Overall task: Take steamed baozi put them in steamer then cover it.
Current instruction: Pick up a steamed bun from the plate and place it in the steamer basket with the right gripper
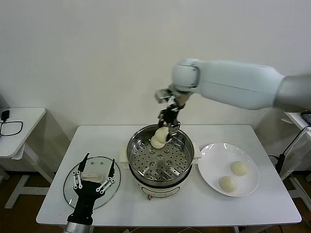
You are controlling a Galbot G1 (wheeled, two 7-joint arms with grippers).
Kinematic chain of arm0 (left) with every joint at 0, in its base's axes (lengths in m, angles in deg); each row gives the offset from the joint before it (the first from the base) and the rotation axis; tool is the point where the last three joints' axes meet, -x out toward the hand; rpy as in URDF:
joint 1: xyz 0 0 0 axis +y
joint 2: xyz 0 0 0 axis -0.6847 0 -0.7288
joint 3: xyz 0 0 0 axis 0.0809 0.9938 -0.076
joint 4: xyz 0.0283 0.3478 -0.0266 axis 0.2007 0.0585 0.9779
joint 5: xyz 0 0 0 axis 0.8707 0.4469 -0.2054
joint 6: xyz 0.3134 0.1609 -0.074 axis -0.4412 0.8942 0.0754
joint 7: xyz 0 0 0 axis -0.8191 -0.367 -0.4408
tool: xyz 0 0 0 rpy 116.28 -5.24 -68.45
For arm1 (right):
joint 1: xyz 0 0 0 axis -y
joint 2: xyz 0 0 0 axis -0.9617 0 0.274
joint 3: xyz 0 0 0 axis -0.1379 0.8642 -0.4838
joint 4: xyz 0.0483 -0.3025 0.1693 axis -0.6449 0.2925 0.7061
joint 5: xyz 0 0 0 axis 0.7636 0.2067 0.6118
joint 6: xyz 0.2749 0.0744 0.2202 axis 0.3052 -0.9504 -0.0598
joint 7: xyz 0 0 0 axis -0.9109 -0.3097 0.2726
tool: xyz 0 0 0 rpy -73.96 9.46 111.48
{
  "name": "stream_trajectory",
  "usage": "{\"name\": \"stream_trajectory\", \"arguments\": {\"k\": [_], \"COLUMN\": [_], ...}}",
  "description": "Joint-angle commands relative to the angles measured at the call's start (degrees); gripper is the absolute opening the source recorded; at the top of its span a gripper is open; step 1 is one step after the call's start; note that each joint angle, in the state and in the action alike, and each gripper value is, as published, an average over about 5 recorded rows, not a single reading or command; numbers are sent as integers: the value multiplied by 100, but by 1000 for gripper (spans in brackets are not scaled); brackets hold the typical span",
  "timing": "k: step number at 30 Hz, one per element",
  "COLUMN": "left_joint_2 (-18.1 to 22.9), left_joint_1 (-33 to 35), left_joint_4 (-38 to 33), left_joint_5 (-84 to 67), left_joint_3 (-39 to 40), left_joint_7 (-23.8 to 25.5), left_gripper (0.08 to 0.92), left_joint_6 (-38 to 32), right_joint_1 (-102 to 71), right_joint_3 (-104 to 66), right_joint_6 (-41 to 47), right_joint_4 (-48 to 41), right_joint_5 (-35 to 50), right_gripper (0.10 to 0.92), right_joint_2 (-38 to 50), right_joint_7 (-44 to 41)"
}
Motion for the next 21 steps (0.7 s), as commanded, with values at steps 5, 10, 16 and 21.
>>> {"name": "stream_trajectory", "arguments": {"k": [5,10,16,21], "left_joint_2": [-18,-26,-30,-17], "left_joint_1": [-38,-39,-40,-40], "left_joint_4": [33,44,58,63], "left_joint_5": [-35,-43,-56,-58], "left_joint_3": [7,-2,-36,-56], "left_joint_7": [-19,-28,-35,-43], "left_gripper": [823,823,823,823], "left_joint_6": [-8,-12,-13,-13], "right_joint_1": [-423,-623,-776,-890], "right_joint_3": [489,555,600,580], "right_joint_6": [435,507,538,546], "right_joint_4": [-263,-306,-334,-348], "right_joint_5": [300,253,165,159], "right_gripper": [641,636,637,660], "right_joint_2": [-1395,-1419,-1342,-1278], "right_joint_7": [605,770,844,963]}}
